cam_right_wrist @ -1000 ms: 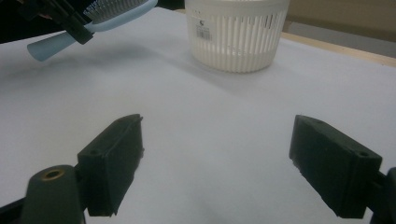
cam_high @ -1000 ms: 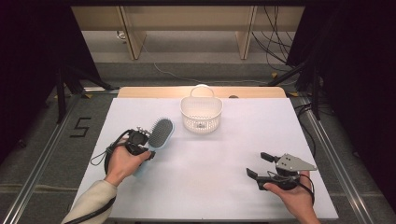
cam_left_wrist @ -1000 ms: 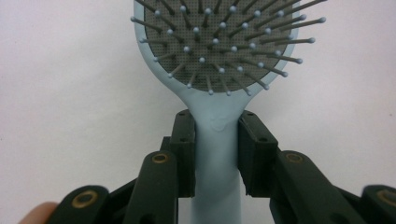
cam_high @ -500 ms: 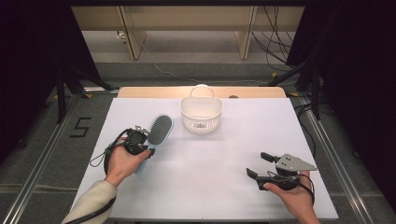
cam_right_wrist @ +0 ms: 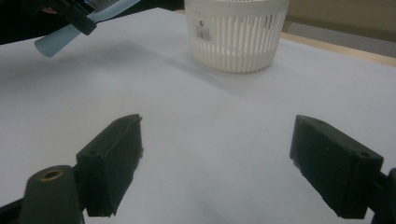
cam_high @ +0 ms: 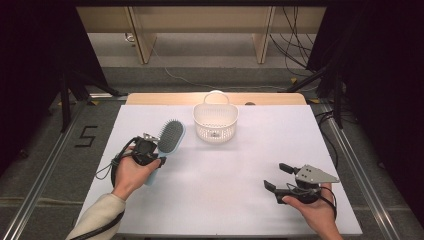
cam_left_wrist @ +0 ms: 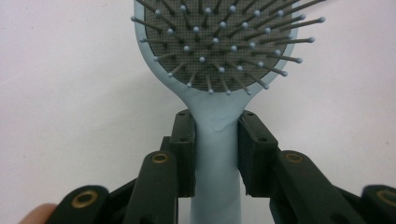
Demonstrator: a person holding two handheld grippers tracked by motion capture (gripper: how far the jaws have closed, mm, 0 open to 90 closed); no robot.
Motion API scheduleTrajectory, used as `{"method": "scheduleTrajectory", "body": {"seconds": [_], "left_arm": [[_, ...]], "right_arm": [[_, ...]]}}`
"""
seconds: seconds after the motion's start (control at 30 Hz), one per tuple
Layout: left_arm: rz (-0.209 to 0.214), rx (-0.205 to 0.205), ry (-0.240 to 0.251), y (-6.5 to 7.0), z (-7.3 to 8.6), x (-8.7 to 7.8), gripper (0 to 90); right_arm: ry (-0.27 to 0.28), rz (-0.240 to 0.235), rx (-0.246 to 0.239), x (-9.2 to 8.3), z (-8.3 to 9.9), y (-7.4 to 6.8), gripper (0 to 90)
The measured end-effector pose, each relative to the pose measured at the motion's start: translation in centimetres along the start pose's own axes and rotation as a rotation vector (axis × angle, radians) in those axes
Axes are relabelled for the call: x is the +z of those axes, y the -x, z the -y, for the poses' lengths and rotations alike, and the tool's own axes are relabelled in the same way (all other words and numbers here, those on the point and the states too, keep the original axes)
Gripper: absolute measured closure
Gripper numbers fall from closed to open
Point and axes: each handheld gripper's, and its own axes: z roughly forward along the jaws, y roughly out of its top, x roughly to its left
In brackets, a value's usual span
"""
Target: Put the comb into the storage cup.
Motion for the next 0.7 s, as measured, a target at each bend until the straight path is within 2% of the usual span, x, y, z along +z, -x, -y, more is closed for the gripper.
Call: {"method": "scheduleTrajectory", "body": {"seconds": [0.7], "left_arm": [[-0.014, 0.014, 0.054, 0.03, -0.13, -0.46, 70.0]], "right_arm": [[-0.001, 0.004, 0.002, 0.02, 0.03, 0.02, 16.9]]}}
